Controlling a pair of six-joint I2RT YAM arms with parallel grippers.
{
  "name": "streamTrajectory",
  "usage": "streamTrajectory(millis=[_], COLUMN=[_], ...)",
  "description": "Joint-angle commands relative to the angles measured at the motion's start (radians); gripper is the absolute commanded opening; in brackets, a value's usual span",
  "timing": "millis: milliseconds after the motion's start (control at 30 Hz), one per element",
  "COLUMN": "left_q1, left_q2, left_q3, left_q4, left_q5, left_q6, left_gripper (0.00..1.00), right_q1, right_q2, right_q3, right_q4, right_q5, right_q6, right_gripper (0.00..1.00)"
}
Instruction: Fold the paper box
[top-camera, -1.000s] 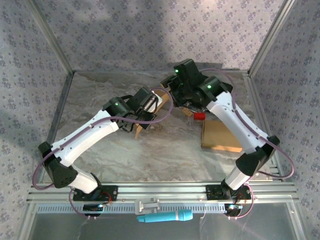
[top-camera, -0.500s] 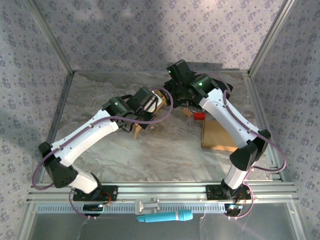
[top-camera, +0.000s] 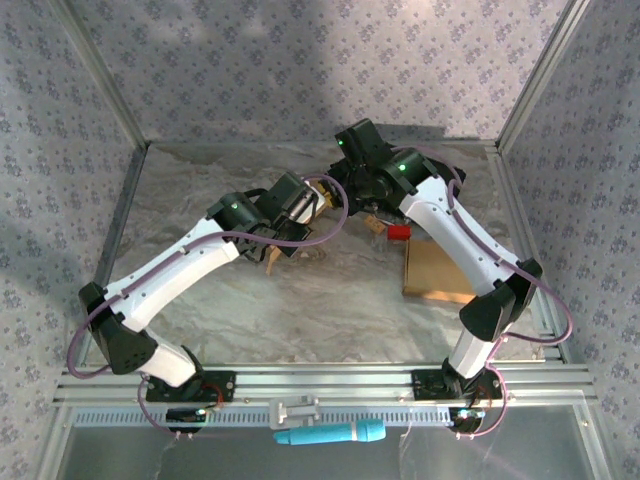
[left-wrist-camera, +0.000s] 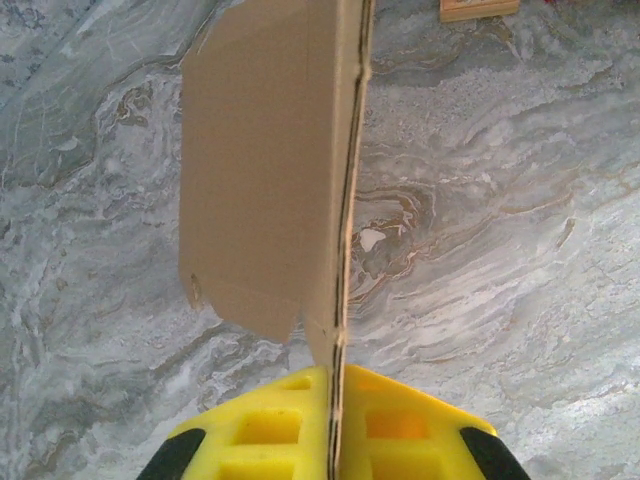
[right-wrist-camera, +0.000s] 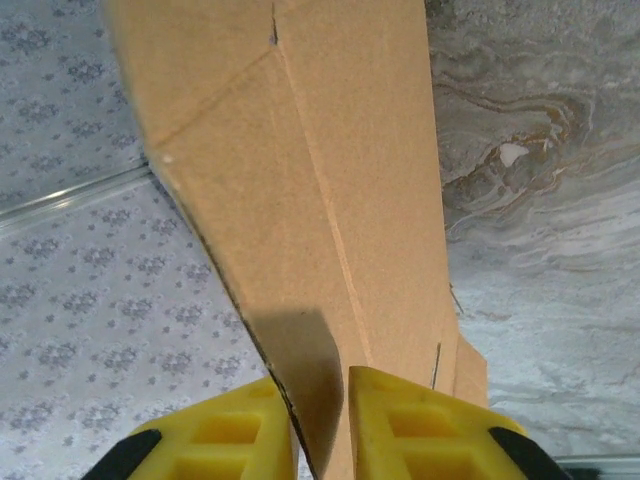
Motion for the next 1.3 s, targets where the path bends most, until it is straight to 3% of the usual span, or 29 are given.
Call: streamTrajectory(millis=[0,333,900,933,1000,1067,1200,1267], left_q1=[-0.005,-0.016,-0.022,-0.022,-0.023,-0.019,0.043,0.127], left_q2=[-0.007,0.019,0.035,0.035,0.029,0.001,-0.11,-0.195], left_q3=[0.041,0.068,0.081,0.088,0.118,0.158,0.225,0.197], left_q4=[-0.007,-0.015,-0.019,-0.021,-0.027,-0.01,0.109,0.228], left_q5=[-0.024,-0.048,-0.061,-0.066,-0.092,-0.126,-0.084,0.037], left_q6=[0.02,0.051,0.062,0.056,0.036,0.008,-0.063,-0.132], left_gripper=[0.0,0.0,0.0,0.07,0.34,0.5,0.66,0.7], right_q1=[-0.008,-0.014,-0.022,-0.023,-0.025,-0.03,-0.032,-0.03], right_q2=[0.003,0.036,0.039,0.037,0.028,0.013,-0.057,-0.119], right_q3=[0.012,0.036,0.051,0.051,0.051,0.05,0.041,-0.001], right_q4=[-0.042,-0.07,-0.082,-0.08,-0.073,-0.063,-0.056,-0.059], right_q5=[-0.007,-0.007,0.01,0.009,0.012,0.012,0.033,0.04], right_q6=[0.007,-0.002,-0.015,-0.014,-0.015,-0.003,0.02,0.049], right_gripper=[0.26,0.24,0.0,0.0,0.0,0.0,0.0,0.0])
